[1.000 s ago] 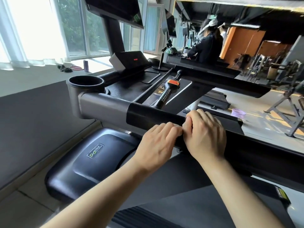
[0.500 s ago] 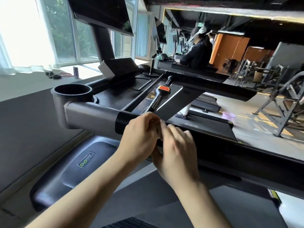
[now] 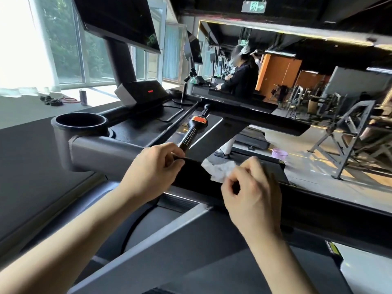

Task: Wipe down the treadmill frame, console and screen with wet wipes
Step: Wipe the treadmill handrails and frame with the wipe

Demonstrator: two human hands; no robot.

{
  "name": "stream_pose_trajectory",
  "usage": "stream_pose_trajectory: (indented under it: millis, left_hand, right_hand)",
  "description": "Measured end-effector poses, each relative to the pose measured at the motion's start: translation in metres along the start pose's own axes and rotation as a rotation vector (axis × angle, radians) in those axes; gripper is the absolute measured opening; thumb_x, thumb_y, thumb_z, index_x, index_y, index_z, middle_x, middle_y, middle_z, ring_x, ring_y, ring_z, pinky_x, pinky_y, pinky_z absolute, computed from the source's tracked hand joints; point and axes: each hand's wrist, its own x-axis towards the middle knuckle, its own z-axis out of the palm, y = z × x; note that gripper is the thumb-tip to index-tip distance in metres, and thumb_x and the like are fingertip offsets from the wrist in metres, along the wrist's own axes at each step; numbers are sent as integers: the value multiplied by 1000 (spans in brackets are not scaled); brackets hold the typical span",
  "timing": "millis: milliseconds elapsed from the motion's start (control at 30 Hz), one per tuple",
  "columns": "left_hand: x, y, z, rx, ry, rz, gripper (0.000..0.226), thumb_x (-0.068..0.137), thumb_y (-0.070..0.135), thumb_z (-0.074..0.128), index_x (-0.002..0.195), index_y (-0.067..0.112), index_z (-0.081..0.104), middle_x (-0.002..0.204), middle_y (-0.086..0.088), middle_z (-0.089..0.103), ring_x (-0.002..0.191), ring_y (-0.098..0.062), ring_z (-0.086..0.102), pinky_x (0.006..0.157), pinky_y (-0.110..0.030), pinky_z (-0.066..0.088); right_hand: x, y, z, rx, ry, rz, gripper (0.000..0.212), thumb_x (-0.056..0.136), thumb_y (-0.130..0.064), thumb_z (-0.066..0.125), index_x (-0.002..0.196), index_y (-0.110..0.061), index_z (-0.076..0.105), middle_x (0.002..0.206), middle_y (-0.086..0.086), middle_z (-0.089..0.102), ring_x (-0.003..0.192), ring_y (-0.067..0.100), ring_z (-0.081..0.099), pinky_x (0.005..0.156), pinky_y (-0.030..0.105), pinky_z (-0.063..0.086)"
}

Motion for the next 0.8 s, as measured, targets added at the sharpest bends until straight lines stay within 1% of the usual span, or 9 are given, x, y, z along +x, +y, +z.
stream_pose_trajectory:
  millis: [67,167,233,300,367,467,600,700,800]
  left_hand:
    - [-7,-11,-5,7,32,-4,9,92,22,70,97,29,69,65,14,59,56,-7,53,56,-26,37]
    - [-20,-22,-10,33,81,9,15,93,20,70,104,30,69,67,13,58,62,-4,55,60,-28,41]
    - [-26,-27,-15,97,119,10,19,92,20,70,108,28,69,73,16,59,68,-1,55,64,-27,42]
    - [-30,-33,-21,132,145,-1,21,91,19,71,110,27,68,77,16,60,71,-1,56,66,-26,42]
    - [-33,-39,-24,134,157,-23,20,91,18,71,109,27,67,78,13,62,72,-4,57,67,-27,45]
    - [-36,-50,-29,189,165,-6,19,90,16,71,107,25,65,79,12,61,72,-9,56,67,-30,48]
    - [-38,-67,-47,318,140,66,10,91,21,64,100,25,65,83,14,58,70,-8,51,59,-17,38]
    - [-33,-88,-67,339,190,28,8,90,24,61,96,24,67,85,12,62,72,-9,51,62,-27,43]
    - [-25,-104,-85,331,230,-23,11,89,15,69,95,24,67,85,12,62,69,-8,50,66,-32,45]
  right_hand:
    - [-4,19,-12,-25,38,64,33,73,-5,71,63,-17,42,85,2,54,75,28,48,64,37,39]
    - [-6,27,-11,21,38,73,40,70,4,68,65,-18,35,74,2,47,69,28,43,64,36,35]
    - [-6,12,1,97,7,108,34,77,5,69,70,-14,43,75,1,46,69,26,44,67,29,33]
    - [-5,-9,14,186,-14,127,21,84,3,71,83,-11,56,83,2,54,75,24,51,71,22,33]
    - [3,-33,28,242,-15,84,11,89,1,70,92,-7,63,88,4,58,79,23,56,73,23,41]
    - [13,-63,49,260,-51,-32,14,93,-1,66,80,-5,64,86,5,53,71,25,55,63,35,48]
    - [10,-58,50,230,-24,-13,13,93,-3,68,80,-6,68,83,2,47,61,22,46,56,30,39]
    - [10,-60,52,203,0,23,15,93,-6,69,79,-5,70,78,3,50,56,24,46,55,27,34]
    - [16,-92,68,209,-23,13,17,96,-9,68,79,-8,69,75,3,53,58,25,50,53,29,37]
